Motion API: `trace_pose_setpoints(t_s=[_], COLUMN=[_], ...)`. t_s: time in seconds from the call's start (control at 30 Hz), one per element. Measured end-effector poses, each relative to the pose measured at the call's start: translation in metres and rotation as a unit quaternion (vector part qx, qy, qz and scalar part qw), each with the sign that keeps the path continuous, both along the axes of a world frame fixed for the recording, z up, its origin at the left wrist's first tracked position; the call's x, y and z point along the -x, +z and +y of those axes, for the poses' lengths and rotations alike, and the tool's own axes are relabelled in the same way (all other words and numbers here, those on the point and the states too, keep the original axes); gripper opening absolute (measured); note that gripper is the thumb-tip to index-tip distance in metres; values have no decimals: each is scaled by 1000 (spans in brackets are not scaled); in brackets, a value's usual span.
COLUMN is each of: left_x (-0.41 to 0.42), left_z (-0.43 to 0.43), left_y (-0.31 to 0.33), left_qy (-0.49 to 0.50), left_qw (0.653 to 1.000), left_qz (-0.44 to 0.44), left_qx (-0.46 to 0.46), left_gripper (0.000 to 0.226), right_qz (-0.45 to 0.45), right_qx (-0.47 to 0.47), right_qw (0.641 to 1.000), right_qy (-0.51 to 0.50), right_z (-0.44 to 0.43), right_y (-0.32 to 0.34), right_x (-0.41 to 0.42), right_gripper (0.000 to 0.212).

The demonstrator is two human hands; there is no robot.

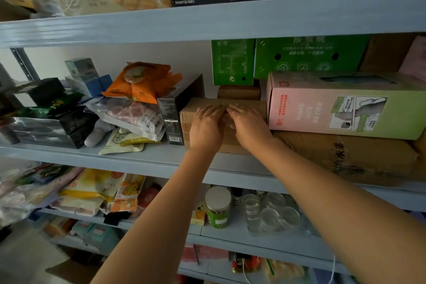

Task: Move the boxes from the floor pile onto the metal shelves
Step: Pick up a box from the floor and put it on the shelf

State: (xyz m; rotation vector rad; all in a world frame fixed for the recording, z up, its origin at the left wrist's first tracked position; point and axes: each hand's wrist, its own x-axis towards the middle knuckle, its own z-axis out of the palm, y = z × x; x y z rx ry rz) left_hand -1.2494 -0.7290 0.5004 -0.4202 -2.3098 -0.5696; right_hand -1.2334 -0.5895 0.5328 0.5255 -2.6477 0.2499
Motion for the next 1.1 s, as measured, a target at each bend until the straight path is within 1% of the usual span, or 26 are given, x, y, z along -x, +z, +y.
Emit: trace_pose_setpoints(t_s=[0.1,0.2,0.27,0.3,0.33,0.37,0.43,0.5,0.6,0.7,0.87,0.97,1.03,1.1], left_x=[-1,-5,-18,-29,-42,-55,-86,-119,-165,-209,-281,-332,-372,-412], left_z=[1,1,5,7,11,15,26,45,88,145,236,290,326,361], left_y=[2,16,31,39,46,52,59,62,67,77,105,116,117,112], left_qy=[5,-2,-14,-23,-45,-87,-202,-267,-325,-374,-437,-478,-511,-537], left_qw=[1000,997,993,990,985,974,932,898,861,823,775,753,736,728], left_qz=[-12,-73,-119,-135,-148,-155,-155,-143,-148,-160,-186,-201,-216,-227], left_qx=[1,16,0,-28,-75,-137,-260,-318,-363,-396,-417,-405,-388,-362], left_gripper=[34,34,33,33,34,36,37,39,39,36,34,31,29,31], right_qz=[-9,-47,-76,-83,-79,-68,-53,-48,-16,9,71,90,111,126], right_qx=[7,24,82,119,158,194,267,330,364,389,397,404,415,426], right_qw=[1000,998,993,989,984,978,960,939,927,919,915,908,898,888], right_qy=[-4,15,30,34,37,41,60,82,87,57,-20,-64,-91,-119], right_z=[-1,0,4,9,14,21,38,61,106,160,256,309,336,360], right_y=[-1,10,24,31,39,46,56,60,60,66,85,92,91,86], right_x=[0,-4,-17,-26,-37,-50,-83,-123,-182,-240,-338,-406,-455,-504], right_gripper=[54,51,51,53,54,54,52,51,50,48,48,51,49,47])
